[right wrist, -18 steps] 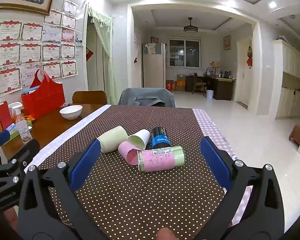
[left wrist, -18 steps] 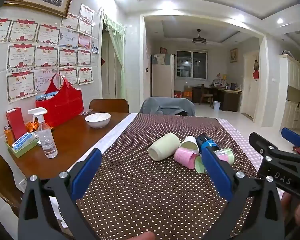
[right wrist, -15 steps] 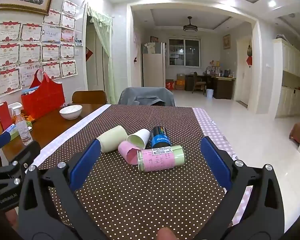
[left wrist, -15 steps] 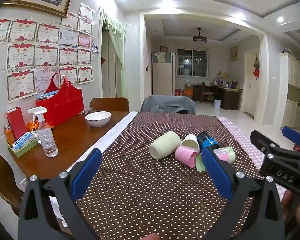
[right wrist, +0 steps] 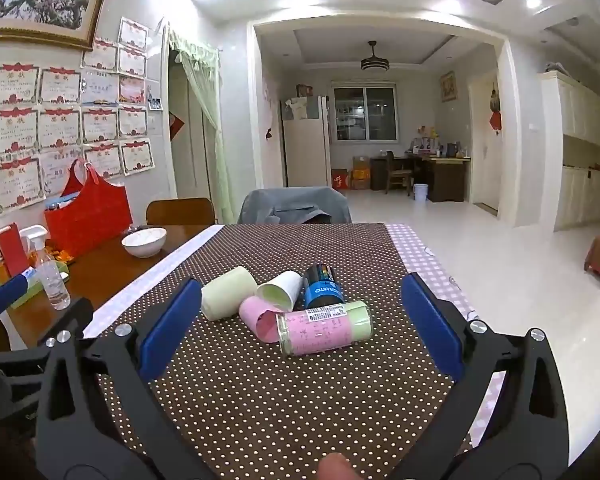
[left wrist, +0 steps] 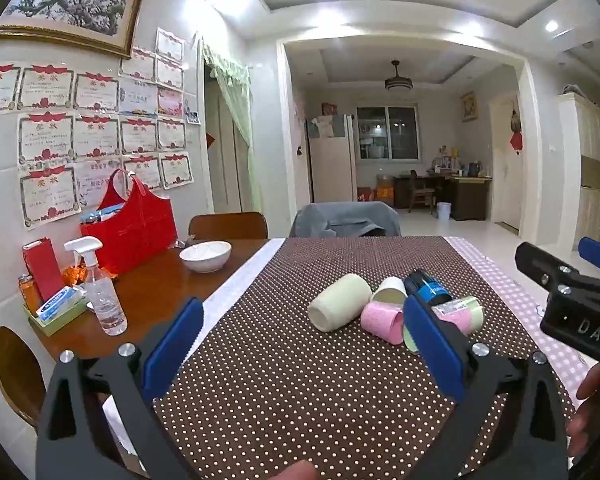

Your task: Flip cup upside down

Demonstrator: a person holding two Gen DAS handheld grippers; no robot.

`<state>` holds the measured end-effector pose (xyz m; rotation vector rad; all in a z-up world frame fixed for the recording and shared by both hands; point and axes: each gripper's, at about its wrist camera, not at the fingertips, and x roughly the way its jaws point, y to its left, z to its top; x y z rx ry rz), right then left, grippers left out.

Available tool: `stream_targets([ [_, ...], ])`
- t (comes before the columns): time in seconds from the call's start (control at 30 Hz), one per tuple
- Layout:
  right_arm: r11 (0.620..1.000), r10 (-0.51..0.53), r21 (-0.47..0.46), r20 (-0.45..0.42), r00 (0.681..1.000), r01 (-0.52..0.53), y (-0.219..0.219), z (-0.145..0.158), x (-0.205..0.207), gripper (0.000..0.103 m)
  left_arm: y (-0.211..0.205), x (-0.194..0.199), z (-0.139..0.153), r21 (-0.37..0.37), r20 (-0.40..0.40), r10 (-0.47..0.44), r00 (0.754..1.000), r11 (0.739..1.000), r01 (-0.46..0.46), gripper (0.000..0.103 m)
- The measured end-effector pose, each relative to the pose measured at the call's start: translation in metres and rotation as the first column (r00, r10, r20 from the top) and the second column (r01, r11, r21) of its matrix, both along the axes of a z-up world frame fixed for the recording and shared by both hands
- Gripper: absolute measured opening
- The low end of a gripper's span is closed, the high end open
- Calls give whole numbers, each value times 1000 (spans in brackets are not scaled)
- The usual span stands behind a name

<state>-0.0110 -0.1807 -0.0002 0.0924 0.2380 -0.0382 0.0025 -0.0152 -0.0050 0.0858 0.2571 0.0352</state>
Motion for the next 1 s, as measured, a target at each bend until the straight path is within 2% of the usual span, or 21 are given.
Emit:
stream_targets([
  [0.17, 1000, -15, -1, 31, 999, 15, -2, 1, -2, 97, 0, 3, 2, -38, -10, -29, 1000, 999, 28, 99],
  [0.57, 999, -6, -35, 32, 999, 7, 4, 6, 2, 97, -2, 5, 14, -31, 14, -22, 1000, 999, 22, 99],
  [1.0, 999, -12, -32, 25, 1000, 13, 2, 5, 4, 97, 0, 5, 22, -40, 33, -16, 999, 999, 18, 99],
])
